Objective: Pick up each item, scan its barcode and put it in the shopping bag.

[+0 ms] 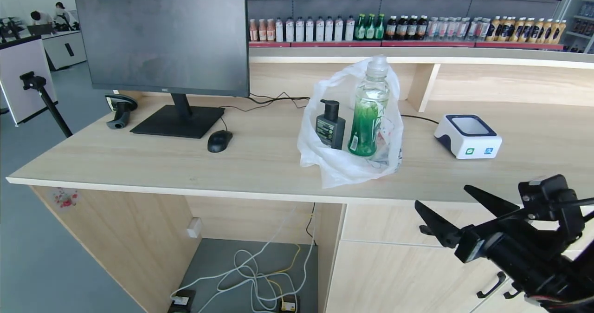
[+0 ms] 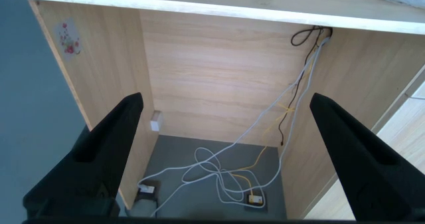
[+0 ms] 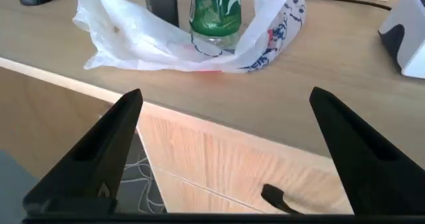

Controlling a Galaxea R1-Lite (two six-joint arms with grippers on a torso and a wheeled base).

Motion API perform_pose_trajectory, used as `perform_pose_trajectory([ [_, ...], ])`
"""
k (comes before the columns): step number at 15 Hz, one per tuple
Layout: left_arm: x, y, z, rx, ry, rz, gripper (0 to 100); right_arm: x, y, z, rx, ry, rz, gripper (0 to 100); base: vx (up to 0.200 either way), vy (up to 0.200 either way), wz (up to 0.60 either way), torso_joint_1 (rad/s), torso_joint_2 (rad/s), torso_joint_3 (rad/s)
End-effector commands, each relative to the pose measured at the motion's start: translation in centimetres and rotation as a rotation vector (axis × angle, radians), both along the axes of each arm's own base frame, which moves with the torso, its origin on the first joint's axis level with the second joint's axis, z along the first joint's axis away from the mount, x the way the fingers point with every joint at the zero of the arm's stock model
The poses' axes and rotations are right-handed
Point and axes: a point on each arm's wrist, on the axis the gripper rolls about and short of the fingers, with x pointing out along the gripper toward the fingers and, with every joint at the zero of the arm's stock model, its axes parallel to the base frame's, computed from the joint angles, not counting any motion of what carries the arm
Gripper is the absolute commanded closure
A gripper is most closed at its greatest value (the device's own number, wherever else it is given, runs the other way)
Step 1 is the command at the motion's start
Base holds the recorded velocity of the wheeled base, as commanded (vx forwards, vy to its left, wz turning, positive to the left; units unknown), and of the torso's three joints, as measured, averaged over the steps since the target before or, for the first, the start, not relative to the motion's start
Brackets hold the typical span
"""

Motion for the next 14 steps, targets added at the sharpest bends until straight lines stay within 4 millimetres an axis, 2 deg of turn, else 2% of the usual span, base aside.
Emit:
perform_pose_trajectory([
  [1,0.0,0.0,0.0,-0.003,0.0,0.002,0,-4.7,-1.1,1.7,0.028,-0.05,0.075,0,0.0,0.0,0.0,0.0,0.0,0.0],
  [3,0.0,0.0,0.0,-0.003,0.0,0.0,0,-6.7,-2.0,0.4,-0.08,0.083,0.097,0,0.0,0.0,0.0,0.0,0.0,0.0],
  [5,0.0,0.0,0.0,-0.003,0.0,0.002,0,-10.2,-4.2,-1.4,-0.186,0.231,0.122,0,0.0,0.0,0.0,0.0,0.0,0.0],
  [6,0.0,0.0,0.0,-0.003,0.0,0.002,0,-12.7,-5.5,-2.4,-0.254,0.248,0.2,0,0.0,0.0,0.0,0.0,0.0,0.0],
  [7,0.0,0.0,0.0,-0.006,0.0,0.002,0,-14.3,-6.6,-3.4,-0.28,0.251,0.257,0,0.0,0.0,0.0,0.0,0.0,0.0],
  [9,0.0,0.0,0.0,-0.01,0.0,0.002,0,-16.2,-8.2,-4.6,-0.28,0.213,0.271,0,0.0,0.0,0.0,0.0,0.0,0.0],
  [12,0.0,0.0,0.0,-0.01,0.0,0.002,0,-17.1,-8.9,-4.5,-0.218,0.162,0.268,0,0.0,0.0,0.0,0.0,0.0,0.0],
  [13,0.0,0.0,0.0,-0.01,0.0,0.0,0,-17.1,-8.9,-4.5,-0.214,0.165,0.232,0,0.0,0.0,0.0,0.0,0.0,0.0],
  [14,0.0,0.0,0.0,-0.01,-0.001,0.0,0,-17.0,-8.8,-4.6,-0.219,0.201,0.123,0,0.0,0.0,0.0,0.0,0.0,0.0],
])
